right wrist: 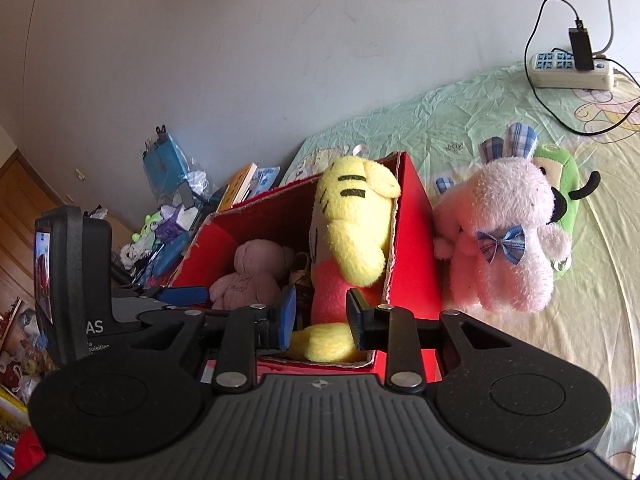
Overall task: Organize objects
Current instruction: 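Lower the tiger plush into the red box beside the teddy and release, then withdraw the right gripper and move it to the white bunny plush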
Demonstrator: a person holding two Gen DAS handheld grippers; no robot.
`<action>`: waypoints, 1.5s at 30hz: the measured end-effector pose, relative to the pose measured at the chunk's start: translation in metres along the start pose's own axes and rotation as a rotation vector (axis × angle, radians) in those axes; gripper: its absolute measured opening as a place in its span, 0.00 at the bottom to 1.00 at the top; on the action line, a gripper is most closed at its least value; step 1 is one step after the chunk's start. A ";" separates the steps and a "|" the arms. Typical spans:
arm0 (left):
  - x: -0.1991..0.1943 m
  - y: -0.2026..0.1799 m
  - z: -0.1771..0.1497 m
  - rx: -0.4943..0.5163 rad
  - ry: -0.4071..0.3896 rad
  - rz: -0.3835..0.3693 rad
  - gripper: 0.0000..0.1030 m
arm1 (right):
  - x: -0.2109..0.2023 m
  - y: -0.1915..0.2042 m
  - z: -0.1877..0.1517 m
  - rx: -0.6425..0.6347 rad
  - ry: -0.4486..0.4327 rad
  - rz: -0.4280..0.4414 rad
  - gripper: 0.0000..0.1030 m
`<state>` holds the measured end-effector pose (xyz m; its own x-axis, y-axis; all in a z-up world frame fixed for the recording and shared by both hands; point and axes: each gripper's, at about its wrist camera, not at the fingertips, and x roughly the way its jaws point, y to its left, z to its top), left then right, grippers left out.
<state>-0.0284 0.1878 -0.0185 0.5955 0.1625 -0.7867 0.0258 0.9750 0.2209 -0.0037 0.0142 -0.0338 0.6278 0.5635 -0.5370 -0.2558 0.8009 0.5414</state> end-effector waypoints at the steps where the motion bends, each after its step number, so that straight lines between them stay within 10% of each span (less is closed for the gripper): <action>1: -0.001 0.003 0.001 0.004 -0.007 -0.006 0.96 | -0.001 0.002 -0.002 0.003 -0.012 -0.005 0.30; 21: -0.023 -0.020 0.017 0.117 -0.082 -0.147 0.96 | -0.047 -0.027 -0.025 0.162 -0.198 -0.155 0.30; 45: -0.038 -0.134 0.055 -0.019 -0.070 -0.071 0.94 | -0.066 -0.163 0.041 0.133 -0.031 0.006 0.36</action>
<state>-0.0102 0.0431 0.0135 0.6477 0.0822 -0.7575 0.0550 0.9865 0.1540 0.0270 -0.1618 -0.0598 0.6495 0.5598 -0.5145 -0.1608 0.7625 0.6267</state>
